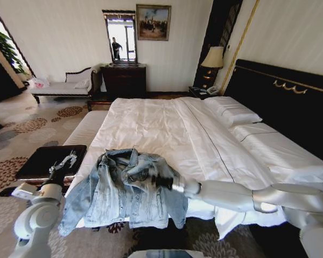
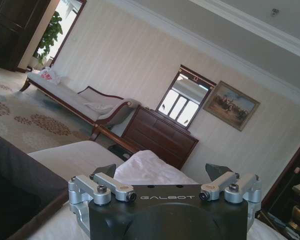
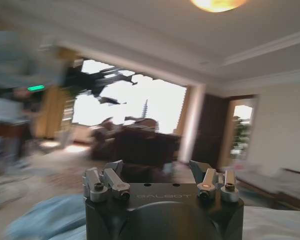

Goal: Pick up the clothes from the bed and hang them on the clothes hanger.

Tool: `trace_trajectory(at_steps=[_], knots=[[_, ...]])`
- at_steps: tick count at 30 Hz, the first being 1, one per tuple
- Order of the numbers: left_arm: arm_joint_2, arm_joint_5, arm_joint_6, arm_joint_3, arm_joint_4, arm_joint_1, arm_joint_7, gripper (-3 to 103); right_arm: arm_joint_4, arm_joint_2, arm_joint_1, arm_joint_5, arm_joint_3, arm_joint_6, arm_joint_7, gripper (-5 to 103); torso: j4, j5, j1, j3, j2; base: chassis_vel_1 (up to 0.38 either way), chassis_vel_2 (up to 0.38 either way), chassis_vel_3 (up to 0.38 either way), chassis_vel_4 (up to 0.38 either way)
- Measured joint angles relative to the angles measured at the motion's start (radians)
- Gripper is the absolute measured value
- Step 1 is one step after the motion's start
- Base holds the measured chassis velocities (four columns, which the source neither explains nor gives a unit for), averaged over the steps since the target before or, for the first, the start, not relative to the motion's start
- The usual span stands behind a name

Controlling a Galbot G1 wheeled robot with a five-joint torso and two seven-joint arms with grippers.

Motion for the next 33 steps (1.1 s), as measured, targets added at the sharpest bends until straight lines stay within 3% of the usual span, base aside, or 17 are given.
trace_trajectory(at_steps=[1, 2, 4, 5, 6, 8, 10, 16, 18, 20, 24, 27, 29, 30, 33], knots=[[-0.002, 0.001, 0.002, 0.005, -0.009, 0.005, -0.002, 100, 0.017, 0.016, -0.017, 0.018, 0.060, -0.044, 0.124, 83, 0.0000, 0.0001, 0.000, 0.000, 0.000, 0.000, 0.000, 0.000, 0.000], [-0.002, 0.002, 0.002, 0.006, -0.014, 0.008, -0.003, 100, 0.027, 0.023, -0.024, 0.025, 0.085, -0.065, 0.176, 83, -0.0001, 0.0001, 0.000, 0.000, 0.000, 0.000, 0.000, 0.000, 0.000], [-0.003, 0.005, 0.003, 0.008, -0.033, 0.025, -0.005, 100, 0.080, 0.053, -0.044, 0.066, 0.204, -0.177, 0.400, 93, 0.0001, 0.0002, 0.000, 0.000, 0.000, 0.000, 0.000, 0.000, 0.000], [-0.003, 0.006, 0.003, 0.008, -0.040, 0.033, -0.005, 100, 0.096, 0.066, -0.048, 0.081, 0.252, -0.215, 0.472, 97, 0.0001, 0.0002, 0.000, 0.000, 0.000, 0.000, 0.000, 0.000, 0.000], [-0.003, 0.006, 0.003, 0.008, -0.040, 0.033, -0.005, 100, 0.096, 0.066, -0.048, 0.081, 0.252, -0.215, 0.472, 97, 0.0001, 0.0002, 0.000, 0.000, 0.000, 0.000, 0.000, 0.000, 0.000], [0.001, 0.020, 0.003, 0.006, -0.057, 0.058, -0.006, 100, 0.106, 0.097, -0.045, 0.087, 0.360, -0.295, 0.604, 100, 0.0003, 0.0000, 0.000, 0.000, 0.000, 0.000, 0.000, 0.000, 0.000], [0.009, 0.052, 0.001, 0.006, -0.077, 0.074, -0.003, 100, 0.088, 0.112, -0.038, 0.066, 0.440, -0.337, 0.643, 100, 0.0005, -0.0001, 0.000, 0.000, 0.000, 0.000, 0.000, 0.000, 0.000], [0.033, 0.121, -0.003, 0.019, -0.111, 0.081, -0.002, 100, 0.011, 0.115, -0.045, 0.005, 0.608, -0.360, 0.651, 100, 0.0002, 0.0002, 0.000, 0.000, 0.000, 0.000, 0.000, 0.000, 0.000], [0.049, 0.142, -0.001, 0.034, -0.117, 0.081, -0.005, 100, -0.021, 0.090, -0.079, -0.042, 0.746, -0.382, 0.676, 100, 0.0001, 0.0004, 0.000, 0.000, 0.000, 0.000, 0.000, 0.000, 0.000], [0.054, 0.150, -0.001, 0.040, -0.117, 0.080, -0.005, 100, -0.022, 0.070, -0.095, -0.055, 0.789, -0.395, 0.708, 100, 0.0001, 0.0004, 0.000, 0.000, 0.000, 0.000, 0.000, 0.000, 0.000], [0.060, 0.173, -0.001, 0.053, -0.119, 0.081, -0.002, 100, 0.015, -0.032, -0.178, -0.105, 0.884, -0.447, 0.814, 100, 0.0001, 0.0006, 0.000, 0.000, 0.000, 0.000, 0.000, 0.000, 0.000], [0.058, 0.177, -0.001, 0.061, -0.119, 0.081, -0.002, 100, 0.063, -0.091, -0.245, -0.096, 0.935, -0.449, 0.801, 100, -0.0002, 0.0008, 0.000, 0.000, 0.000, 0.000, 0.000, 0.000, 0.000], [0.055, 0.193, -0.001, 0.077, -0.111, 0.081, 0.000, 100, 0.142, -0.165, -0.354, -0.042, 1.052, -0.445, 0.752, 100, -0.0003, 0.0005, 0.000, 0.000, 0.000, 0.000, 0.000, 0.000, 0.000], [0.055, 0.193, -0.001, 0.077, -0.111, 0.081, 0.000, 100, 0.142, -0.165, -0.354, -0.042, 1.052, -0.445, 0.752, 100, -0.0003, 0.0005, 0.000, 0.000, 0.000, 0.000, 0.000, 0.000, 0.000], [0.048, 0.207, -0.001, 0.092, -0.105, 0.083, 0.001, 100, 0.219, -0.235, -0.497, -0.047, 1.205, -0.451, 0.712, 100, 0.0000, 0.0002, 0.000, 0.000, 0.000, 0.000, 0.000, 0.000, 0.000]])
